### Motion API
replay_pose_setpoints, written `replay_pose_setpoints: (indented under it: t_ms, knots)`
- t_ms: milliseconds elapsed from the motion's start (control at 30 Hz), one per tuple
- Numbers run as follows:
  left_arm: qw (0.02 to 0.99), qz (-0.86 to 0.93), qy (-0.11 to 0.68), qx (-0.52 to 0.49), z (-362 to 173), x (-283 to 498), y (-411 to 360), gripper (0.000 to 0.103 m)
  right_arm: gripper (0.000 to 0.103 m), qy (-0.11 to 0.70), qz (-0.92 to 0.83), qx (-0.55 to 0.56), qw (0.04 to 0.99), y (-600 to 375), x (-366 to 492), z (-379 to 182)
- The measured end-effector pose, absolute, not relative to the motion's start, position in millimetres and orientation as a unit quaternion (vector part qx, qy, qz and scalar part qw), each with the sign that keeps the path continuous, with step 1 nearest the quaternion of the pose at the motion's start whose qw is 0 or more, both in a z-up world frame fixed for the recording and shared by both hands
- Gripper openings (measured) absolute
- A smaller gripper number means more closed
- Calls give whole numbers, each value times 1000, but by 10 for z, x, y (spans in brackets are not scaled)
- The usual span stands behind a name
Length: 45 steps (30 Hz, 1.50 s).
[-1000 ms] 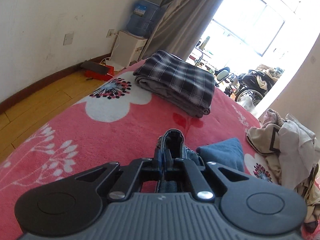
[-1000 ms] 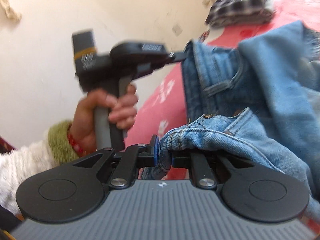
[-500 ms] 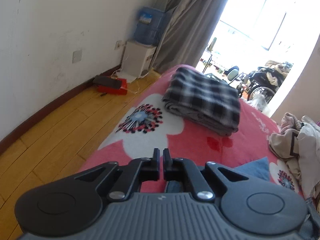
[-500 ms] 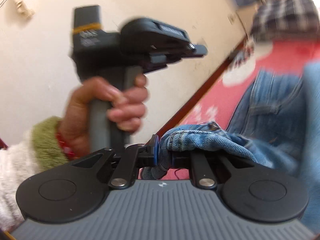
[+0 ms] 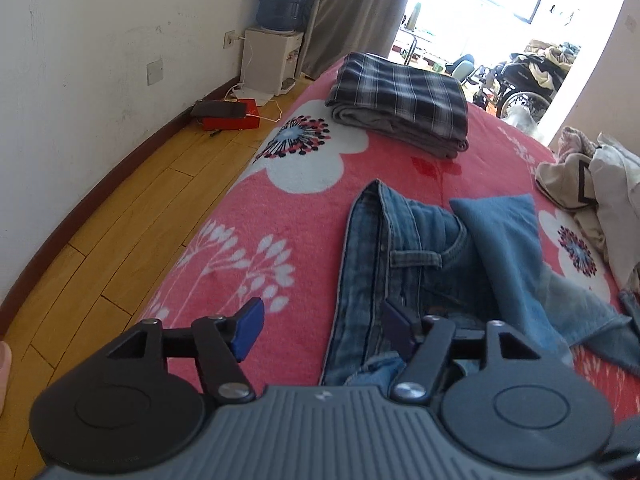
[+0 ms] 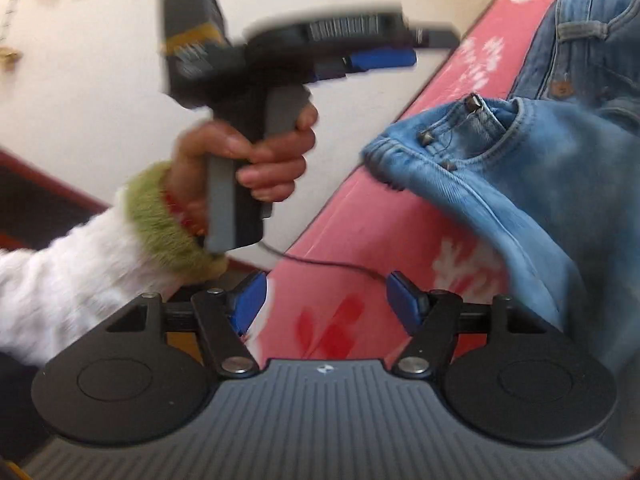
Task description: Fold clothes
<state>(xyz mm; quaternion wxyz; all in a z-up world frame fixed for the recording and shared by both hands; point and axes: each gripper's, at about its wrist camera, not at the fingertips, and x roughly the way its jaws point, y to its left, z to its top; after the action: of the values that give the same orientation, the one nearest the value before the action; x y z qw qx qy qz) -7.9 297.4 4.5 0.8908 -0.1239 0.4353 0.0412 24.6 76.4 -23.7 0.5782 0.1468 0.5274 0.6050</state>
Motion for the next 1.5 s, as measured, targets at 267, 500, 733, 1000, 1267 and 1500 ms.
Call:
replay_pose_setpoints:
  t_ms: [267,500,733,1000,1267,1500]
  knots:
    - [869,73,461,-162,186,-703,2874,73,75,407,379,264,788,-630,1381,79]
    - [847,93,486,-196,114,-1088,2722,74,76,436,223,397,776,-895,2212,-660]
    - [845,81,472,-240,50,-1258,2653,74,6,399,231,460,759,-664,2488,-1005]
    - [830,35,447,-333,27,-1155,2728,82,3,284,385,379,792,-1266,1634,-77]
    - [810,49,462,-357,-205,-927,2797,83,3,273,397,357,800,-2582,110,284]
    - [793,79,472,-376,-456,-838,2953,82,6,448,326,266,789,-2985,-874,-59]
